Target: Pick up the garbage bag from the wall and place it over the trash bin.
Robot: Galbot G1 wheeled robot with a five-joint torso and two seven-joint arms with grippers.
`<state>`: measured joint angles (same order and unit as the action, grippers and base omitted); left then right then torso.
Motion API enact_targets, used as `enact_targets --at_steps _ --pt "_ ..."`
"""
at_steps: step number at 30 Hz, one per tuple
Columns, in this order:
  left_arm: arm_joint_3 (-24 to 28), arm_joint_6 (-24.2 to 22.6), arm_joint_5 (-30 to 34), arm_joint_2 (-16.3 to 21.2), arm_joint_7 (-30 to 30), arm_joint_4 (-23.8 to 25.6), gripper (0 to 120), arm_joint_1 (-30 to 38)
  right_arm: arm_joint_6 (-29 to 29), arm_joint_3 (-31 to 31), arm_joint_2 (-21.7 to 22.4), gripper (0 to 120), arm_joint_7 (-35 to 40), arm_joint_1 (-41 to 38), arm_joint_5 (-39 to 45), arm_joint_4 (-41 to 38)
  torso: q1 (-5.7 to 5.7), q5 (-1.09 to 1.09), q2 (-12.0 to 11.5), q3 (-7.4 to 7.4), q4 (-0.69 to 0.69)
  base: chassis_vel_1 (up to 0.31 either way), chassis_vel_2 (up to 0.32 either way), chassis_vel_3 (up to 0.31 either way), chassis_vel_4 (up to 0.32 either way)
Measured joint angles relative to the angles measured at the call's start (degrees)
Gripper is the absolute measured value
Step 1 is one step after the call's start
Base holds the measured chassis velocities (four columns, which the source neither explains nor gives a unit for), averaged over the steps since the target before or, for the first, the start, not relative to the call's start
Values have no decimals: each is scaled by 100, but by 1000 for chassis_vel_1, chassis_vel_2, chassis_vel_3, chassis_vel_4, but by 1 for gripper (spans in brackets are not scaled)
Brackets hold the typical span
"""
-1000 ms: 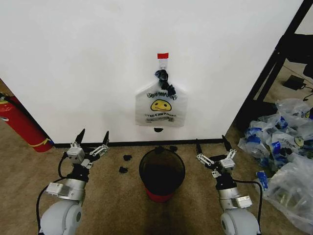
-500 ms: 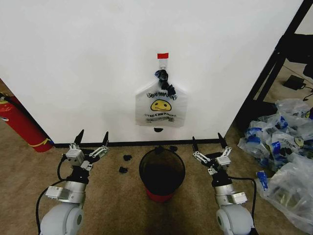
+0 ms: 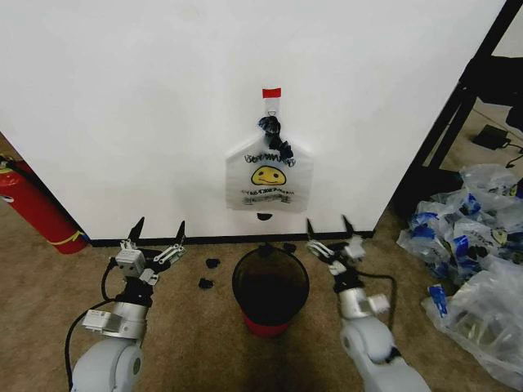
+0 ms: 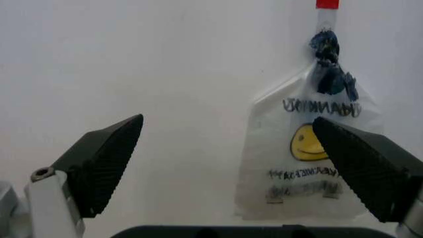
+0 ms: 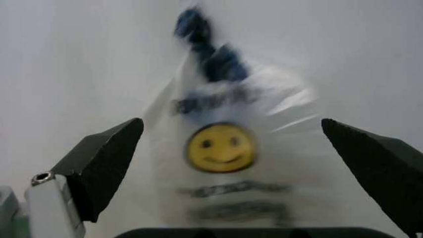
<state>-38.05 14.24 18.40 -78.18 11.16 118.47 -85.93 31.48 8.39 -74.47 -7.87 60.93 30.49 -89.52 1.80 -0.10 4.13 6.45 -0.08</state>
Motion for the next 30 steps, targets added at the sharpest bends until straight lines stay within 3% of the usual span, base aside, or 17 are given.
enact_targets --at_steps 4,9,15,30 --pt "-42 -2 -11 14 -2 -10 100 -18 3 -559 -325 100 -103 -866 432 716 0 -2 0 0 -2 0 0 0 0" --pt "-93 4 -12 20 -5 -27 100 -40 -35 -809 -711 100 -64 -1610 701 1215 0 -5 0 0 1 0 0 0 0" --pt "-153 77 -17 0 -14 -50 100 -76 -436 -956 -1296 100 85 -2543 1928 1923 1 -1 -1 0 -1 0 0 0 0" --pt "-131 206 -73 -78 -25 -124 100 -116 -833 -634 -1229 100 498 -2755 2487 1739 0 0 0 -1 -2 0 0 0 0"
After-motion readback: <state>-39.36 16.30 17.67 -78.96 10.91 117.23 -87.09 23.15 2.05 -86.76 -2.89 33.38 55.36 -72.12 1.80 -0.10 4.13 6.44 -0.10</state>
